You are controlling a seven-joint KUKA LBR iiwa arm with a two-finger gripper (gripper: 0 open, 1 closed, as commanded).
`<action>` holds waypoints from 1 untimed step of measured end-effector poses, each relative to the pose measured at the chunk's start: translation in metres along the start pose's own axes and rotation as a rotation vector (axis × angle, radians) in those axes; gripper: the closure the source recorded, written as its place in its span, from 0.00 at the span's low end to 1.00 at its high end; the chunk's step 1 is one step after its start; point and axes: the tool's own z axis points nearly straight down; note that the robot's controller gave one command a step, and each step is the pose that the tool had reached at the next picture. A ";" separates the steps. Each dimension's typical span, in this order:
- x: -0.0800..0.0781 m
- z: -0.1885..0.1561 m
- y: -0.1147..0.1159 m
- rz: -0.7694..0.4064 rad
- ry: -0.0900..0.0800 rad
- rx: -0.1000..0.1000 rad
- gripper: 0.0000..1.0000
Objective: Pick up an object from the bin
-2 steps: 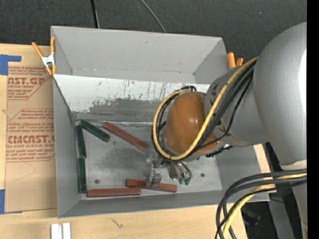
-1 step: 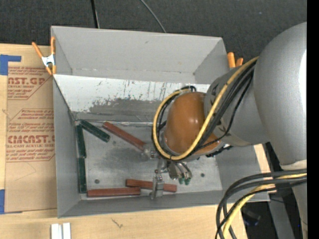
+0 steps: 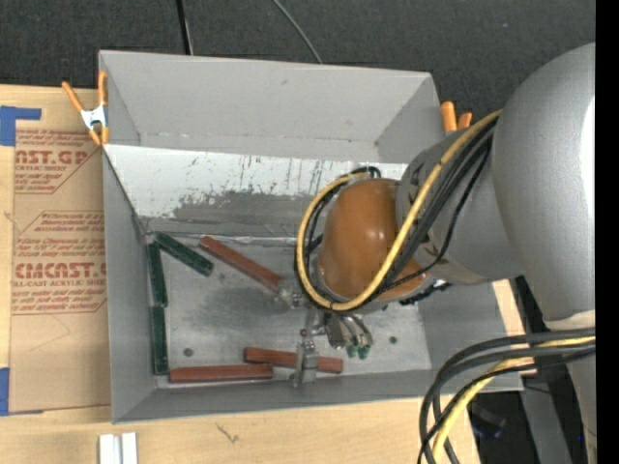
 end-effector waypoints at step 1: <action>0.002 0.027 -0.009 -0.060 0.001 0.000 1.00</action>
Offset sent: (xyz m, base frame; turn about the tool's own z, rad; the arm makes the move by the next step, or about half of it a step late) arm 0.0000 0.0000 0.0000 0.0000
